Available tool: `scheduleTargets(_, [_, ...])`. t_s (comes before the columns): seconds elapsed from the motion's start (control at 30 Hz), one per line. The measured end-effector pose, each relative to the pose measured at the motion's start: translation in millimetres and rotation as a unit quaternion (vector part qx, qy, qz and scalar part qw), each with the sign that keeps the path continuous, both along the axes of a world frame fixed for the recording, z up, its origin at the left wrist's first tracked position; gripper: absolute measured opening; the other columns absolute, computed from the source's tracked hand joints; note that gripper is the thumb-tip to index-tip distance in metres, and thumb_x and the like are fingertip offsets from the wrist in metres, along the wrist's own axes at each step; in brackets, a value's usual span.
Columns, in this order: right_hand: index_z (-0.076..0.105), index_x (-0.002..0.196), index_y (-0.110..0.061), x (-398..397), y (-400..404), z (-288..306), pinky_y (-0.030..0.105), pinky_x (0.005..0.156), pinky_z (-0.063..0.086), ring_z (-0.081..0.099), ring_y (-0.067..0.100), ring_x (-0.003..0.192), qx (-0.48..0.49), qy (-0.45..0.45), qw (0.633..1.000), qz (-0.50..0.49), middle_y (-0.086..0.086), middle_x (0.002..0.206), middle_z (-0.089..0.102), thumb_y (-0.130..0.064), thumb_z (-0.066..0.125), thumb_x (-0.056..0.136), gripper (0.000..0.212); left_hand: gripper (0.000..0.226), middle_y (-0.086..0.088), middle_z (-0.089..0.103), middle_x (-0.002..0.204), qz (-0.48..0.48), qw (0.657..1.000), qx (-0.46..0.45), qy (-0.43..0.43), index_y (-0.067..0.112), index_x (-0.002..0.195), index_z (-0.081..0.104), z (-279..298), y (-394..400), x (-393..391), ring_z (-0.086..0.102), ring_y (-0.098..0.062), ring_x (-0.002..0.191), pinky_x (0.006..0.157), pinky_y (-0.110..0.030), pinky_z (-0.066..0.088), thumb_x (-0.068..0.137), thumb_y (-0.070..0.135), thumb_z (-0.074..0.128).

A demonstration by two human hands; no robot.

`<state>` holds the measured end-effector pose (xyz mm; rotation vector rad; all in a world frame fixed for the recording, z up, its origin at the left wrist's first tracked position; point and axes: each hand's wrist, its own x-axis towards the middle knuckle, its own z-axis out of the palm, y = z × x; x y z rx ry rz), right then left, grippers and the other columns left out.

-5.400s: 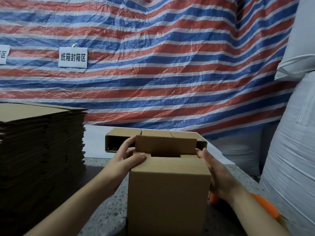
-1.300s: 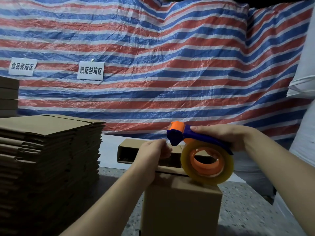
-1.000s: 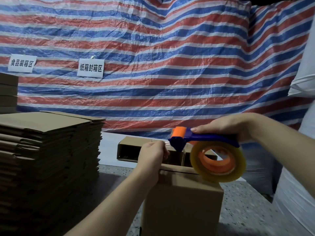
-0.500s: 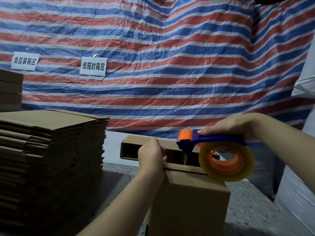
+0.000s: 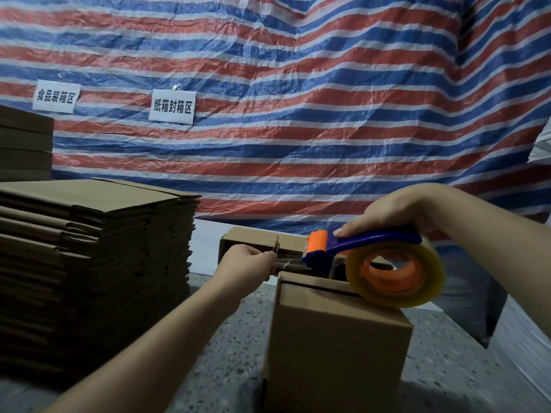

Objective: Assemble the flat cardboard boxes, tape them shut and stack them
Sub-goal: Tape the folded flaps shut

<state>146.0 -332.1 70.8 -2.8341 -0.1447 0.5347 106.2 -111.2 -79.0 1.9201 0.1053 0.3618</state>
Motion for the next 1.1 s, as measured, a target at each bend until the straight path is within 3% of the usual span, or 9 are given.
scheduleTargets(0.13, [0.066,0.112,-0.013,-2,8,-1,0.026,0.055,0.057,0.074,0.016,0.065,-0.02,-0.003,1.0,-0.002,0.006,0.08,0.078,-0.071,0.073,0.057,0.081,0.031,-0.004,0.053,0.067,-0.011,0.999,-0.031,0.005,0.009,0.075,0.066,-9,1,1,0.038,-0.012,0.05,0.047,-0.023,0.029,0.096,0.03,0.055])
scheduleTargets(0.27, [0.069,0.11,-0.012,-3,16,0,0.025,0.053,0.056,0.073,0.017,0.063,-0.041,0.001,0.999,0.003,0.006,0.078,0.077,-0.071,0.074,0.058,0.079,0.032,-0.002,0.053,0.067,-0.013,0.997,-0.067,0.02,0.011,0.074,0.063,-16,3,1,0.038,-0.012,0.054,0.049,-0.024,0.029,0.098,0.032,0.054])
scheduleTargets(0.5, [0.072,0.108,-0.01,1,31,-1,0.026,0.051,0.055,0.072,0.019,0.058,-0.077,0.01,0.997,-0.016,0.007,0.074,0.075,-0.068,0.071,0.077,0.066,0.03,-0.001,0.052,0.068,-0.026,0.992,-0.12,0.034,0.013,0.075,0.061,-30,5,0,0.037,-0.012,0.054,0.048,-0.023,0.028,0.098,0.029,0.053])
scheduleTargets(0.8, [0.071,0.107,-0.011,2,43,-2,0.025,0.054,0.057,0.074,0.019,0.063,-0.125,0.003,0.992,0.005,0.007,0.079,0.077,-0.07,0.072,0.07,0.069,0.026,-0.002,0.052,0.07,-0.031,0.985,-0.152,0.072,0.013,0.075,0.059,-48,4,-5,0.037,-0.012,0.053,0.047,-0.023,0.028,0.096,0.028,0.054])
scheduleTargets(0.93, [0.071,0.107,-0.011,3,44,-3,0.025,0.055,0.057,0.074,0.018,0.065,-0.129,0.004,0.992,0.009,0.007,0.081,0.077,-0.069,0.071,0.072,0.068,0.034,0.001,0.046,0.06,-0.055,0.986,-0.147,0.064,0.015,0.068,0.053,-56,-6,-8,0.033,-0.011,0.048,0.045,-0.024,0.025,0.098,0.032,0.055])
scheduleTargets(1.1, [0.07,0.105,-0.011,4,45,-2,0.025,0.053,0.057,0.073,0.017,0.061,-0.13,0.007,0.991,0.014,0.006,0.076,0.077,-0.068,0.071,0.073,0.065,0.031,0.001,0.035,0.057,-0.074,0.982,-0.163,0.064,0.013,0.08,0.051,-57,-15,-12,0.028,-0.011,0.045,0.045,-0.025,0.021,0.102,0.034,0.049])
